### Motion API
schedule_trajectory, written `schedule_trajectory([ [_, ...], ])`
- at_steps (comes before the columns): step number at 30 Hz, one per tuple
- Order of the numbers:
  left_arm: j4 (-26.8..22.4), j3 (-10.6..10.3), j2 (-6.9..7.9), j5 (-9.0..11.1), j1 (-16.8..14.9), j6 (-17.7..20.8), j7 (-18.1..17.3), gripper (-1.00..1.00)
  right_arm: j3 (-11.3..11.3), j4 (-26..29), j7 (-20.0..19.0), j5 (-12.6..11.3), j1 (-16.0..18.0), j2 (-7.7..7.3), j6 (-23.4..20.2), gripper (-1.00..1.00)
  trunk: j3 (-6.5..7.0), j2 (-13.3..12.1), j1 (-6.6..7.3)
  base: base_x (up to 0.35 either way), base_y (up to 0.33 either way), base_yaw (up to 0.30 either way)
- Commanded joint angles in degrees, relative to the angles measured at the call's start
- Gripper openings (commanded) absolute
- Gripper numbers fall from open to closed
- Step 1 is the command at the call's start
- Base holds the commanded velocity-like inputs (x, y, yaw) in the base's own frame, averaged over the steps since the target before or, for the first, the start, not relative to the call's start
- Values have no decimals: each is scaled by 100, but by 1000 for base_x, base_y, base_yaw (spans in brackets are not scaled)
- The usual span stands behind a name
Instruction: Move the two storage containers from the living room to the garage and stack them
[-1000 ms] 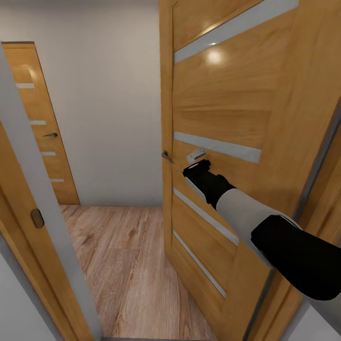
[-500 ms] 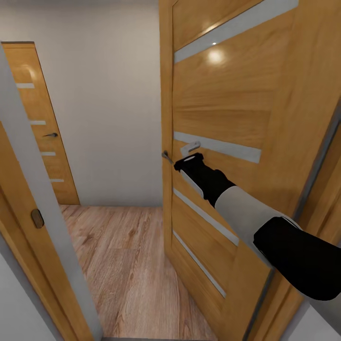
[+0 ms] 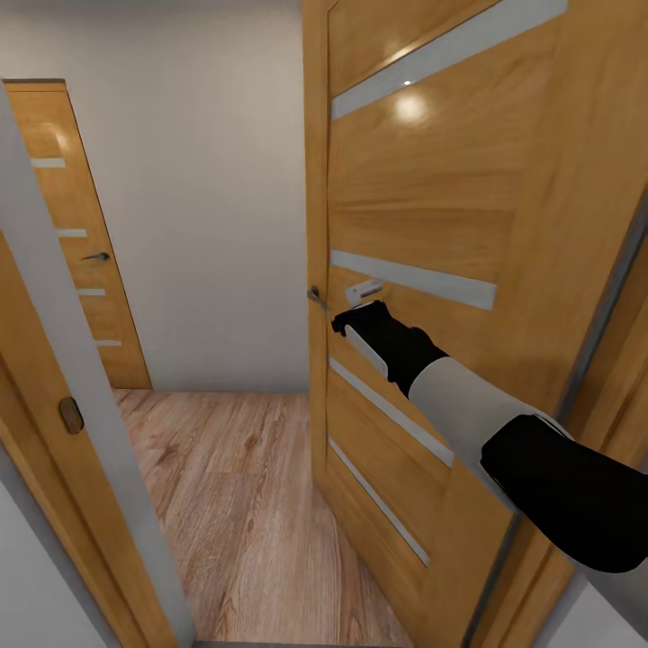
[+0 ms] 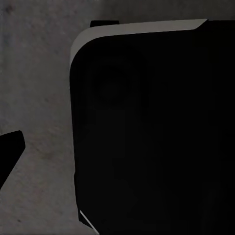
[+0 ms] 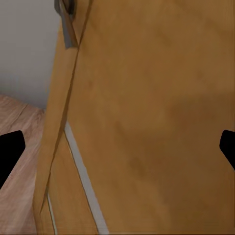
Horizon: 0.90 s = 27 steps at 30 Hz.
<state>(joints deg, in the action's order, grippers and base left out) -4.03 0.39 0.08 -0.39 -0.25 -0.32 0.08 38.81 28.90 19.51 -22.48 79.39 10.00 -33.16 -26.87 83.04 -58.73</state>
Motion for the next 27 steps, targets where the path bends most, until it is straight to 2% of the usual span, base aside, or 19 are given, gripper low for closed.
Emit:
schedule_trajectory([
  [1, -1, 2, 0, -4, -2, -3, 1, 100, 30, 1, 51, -60, 4, 0, -10, 100, -6, 4, 0, 0, 0, 0],
  [9, -1, -1, 2, -3, -2, -3, 1, 100, 44, 49, 3, -64, -3, 0, -5, 100, -6, 4, 0, 26, 0, 0],
  [17, -1, 1, 9, -5, -2, -3, 0, 100, 57, 63, 2, -64, -3, 0, -6, 100, -6, 4, 0, 219, 0, 0],
  [27, -1, 5, 6, 2, -2, -3, 1, 100, 56, 64, 7, -64, -3, 0, -6, 100, -6, 4, 0, 19, 0, 0],
])
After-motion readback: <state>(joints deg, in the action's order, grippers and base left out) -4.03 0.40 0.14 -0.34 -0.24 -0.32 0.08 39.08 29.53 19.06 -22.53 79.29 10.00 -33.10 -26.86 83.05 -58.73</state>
